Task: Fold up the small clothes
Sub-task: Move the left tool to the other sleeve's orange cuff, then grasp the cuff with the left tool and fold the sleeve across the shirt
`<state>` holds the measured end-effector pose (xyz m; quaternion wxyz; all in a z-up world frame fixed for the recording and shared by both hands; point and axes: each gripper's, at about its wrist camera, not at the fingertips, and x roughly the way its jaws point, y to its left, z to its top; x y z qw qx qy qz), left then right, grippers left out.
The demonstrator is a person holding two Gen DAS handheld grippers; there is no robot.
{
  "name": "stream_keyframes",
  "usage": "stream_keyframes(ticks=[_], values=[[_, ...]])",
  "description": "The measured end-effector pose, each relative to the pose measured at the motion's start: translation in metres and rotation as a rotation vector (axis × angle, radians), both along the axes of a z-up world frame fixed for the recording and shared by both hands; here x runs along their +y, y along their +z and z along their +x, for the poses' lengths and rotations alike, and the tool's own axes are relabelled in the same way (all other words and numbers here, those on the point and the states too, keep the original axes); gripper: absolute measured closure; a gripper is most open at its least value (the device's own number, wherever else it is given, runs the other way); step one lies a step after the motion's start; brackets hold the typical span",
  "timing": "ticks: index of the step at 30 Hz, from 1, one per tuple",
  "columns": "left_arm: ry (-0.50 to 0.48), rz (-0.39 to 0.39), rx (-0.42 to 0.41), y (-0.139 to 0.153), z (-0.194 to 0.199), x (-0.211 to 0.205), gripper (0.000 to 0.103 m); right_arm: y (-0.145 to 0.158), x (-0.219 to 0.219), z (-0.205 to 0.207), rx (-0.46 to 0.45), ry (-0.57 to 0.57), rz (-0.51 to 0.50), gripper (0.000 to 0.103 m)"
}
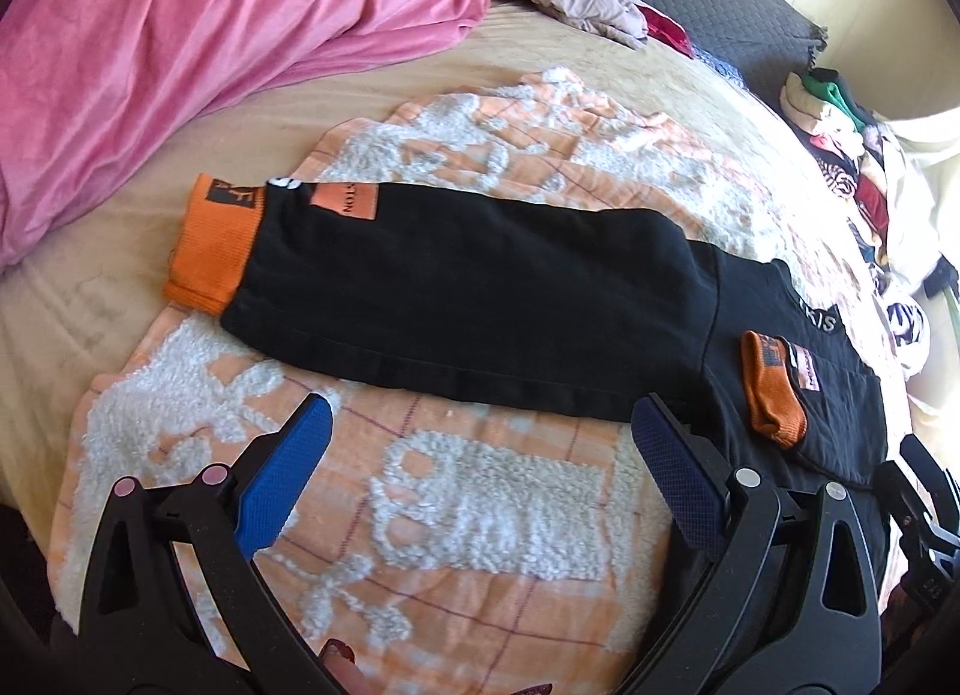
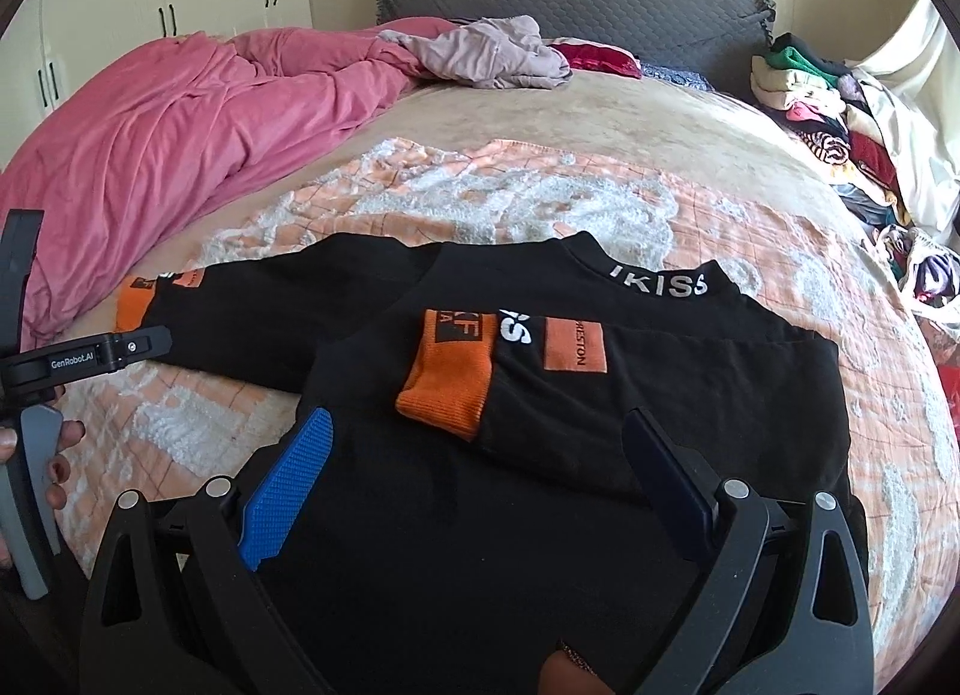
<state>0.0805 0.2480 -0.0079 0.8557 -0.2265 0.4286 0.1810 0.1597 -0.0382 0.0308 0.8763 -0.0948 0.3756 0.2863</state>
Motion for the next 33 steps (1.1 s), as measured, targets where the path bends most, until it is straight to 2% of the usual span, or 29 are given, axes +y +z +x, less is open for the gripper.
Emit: stream_keyframes(ticks=[11,20,25,27,30,32,33], values=[[0.103,-0.02,-0.01,-0.009,-0.019,0.045,0.009,0.006,0.043,-0.018,-0.006,0.075,-0.003,0.006],[0.22,-0.09,-0.05,-0.031,-0.029,0.086,0.01,-0.002,0.053,-0.027,-0.006,0.086,-0.025,0.006],[0.303,-0.169,-0.102,-0.05,-0.029,0.112,0.032,-0.008,0.044,-0.025,0.003,0.062,-0.031,0.006],[0.325,-0.157,-0.126,-0.053,-0.028,0.118,0.039,-0.01,0.039,-0.022,0.014,0.047,-0.029,0.006],[0.349,-0.145,-0.164,-0.056,-0.025,0.125,0.042,-0.014,0.034,-0.018,0.027,0.027,-0.035,0.006],[0.361,-0.136,-0.186,-0.057,-0.023,0.129,0.052,-0.016,0.03,-0.016,0.03,0.016,-0.036,0.006],[0.366,-0.131,-0.189,-0.056,-0.023,0.131,0.063,-0.018,0.028,-0.015,0.034,0.012,-0.035,0.006]])
